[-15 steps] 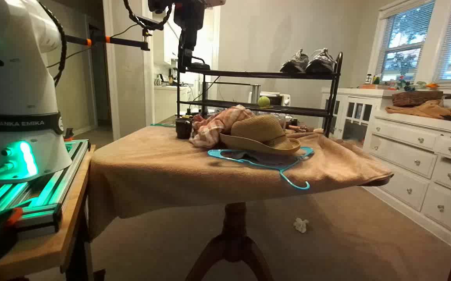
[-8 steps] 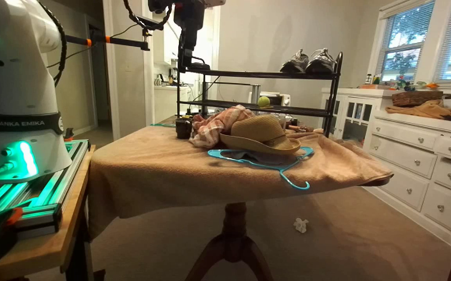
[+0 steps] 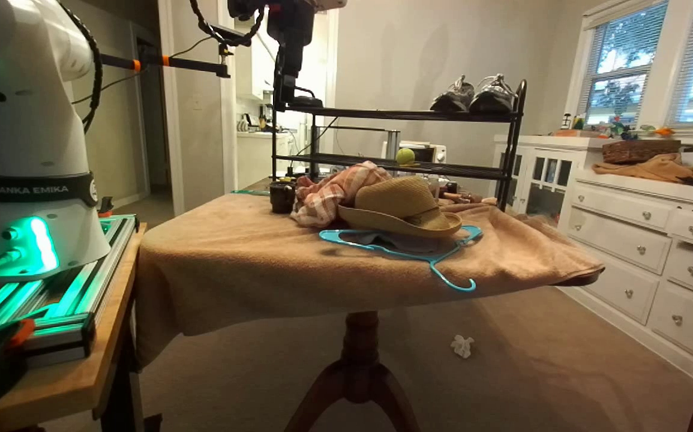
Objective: Put the green item onto the rack
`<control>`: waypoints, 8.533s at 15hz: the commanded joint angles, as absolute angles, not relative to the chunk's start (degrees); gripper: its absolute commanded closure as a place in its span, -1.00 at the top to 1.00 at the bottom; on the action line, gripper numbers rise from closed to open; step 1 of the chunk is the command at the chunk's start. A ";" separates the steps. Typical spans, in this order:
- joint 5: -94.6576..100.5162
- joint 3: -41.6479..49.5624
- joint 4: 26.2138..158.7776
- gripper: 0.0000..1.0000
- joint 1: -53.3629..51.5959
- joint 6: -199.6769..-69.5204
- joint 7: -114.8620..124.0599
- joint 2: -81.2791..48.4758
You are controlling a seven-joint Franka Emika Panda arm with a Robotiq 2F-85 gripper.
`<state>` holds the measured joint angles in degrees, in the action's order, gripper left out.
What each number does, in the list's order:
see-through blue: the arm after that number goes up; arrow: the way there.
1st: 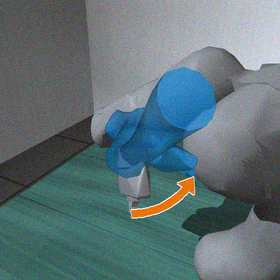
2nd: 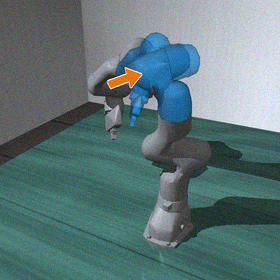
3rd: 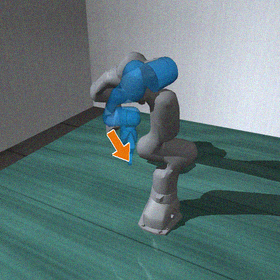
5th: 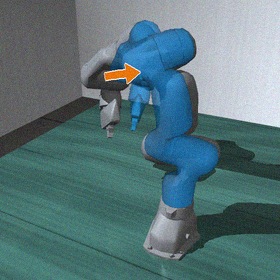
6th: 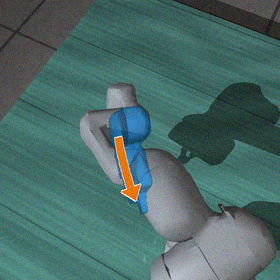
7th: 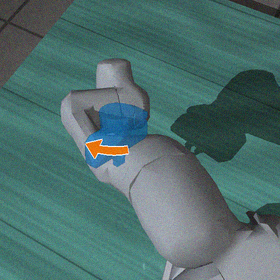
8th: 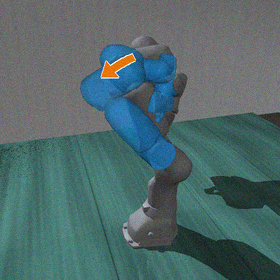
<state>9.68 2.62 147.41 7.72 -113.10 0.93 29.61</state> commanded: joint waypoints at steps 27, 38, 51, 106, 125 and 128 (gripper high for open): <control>-26.29 -19.21 142.59 1.00 -14.08 -141.53 40.65 2.04; -26.91 -18.48 140.98 1.00 -15.29 -140.91 37.46 0.29; -24.98 -19.57 127.42 1.00 -24.56 -159.43 44.34 -23.23; -27.03 -12.76 120.27 -0.99 -16.45 -133.09 51.75 -7.18; 12.03 5.71 100.62 -0.99 -27.22 -157.75 114.51 -13.98; 17.85 10.78 97.19 -0.99 -32.36 -156.54 125.96 -17.57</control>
<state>12.35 6.29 101.79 -27.11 -157.85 114.74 -13.15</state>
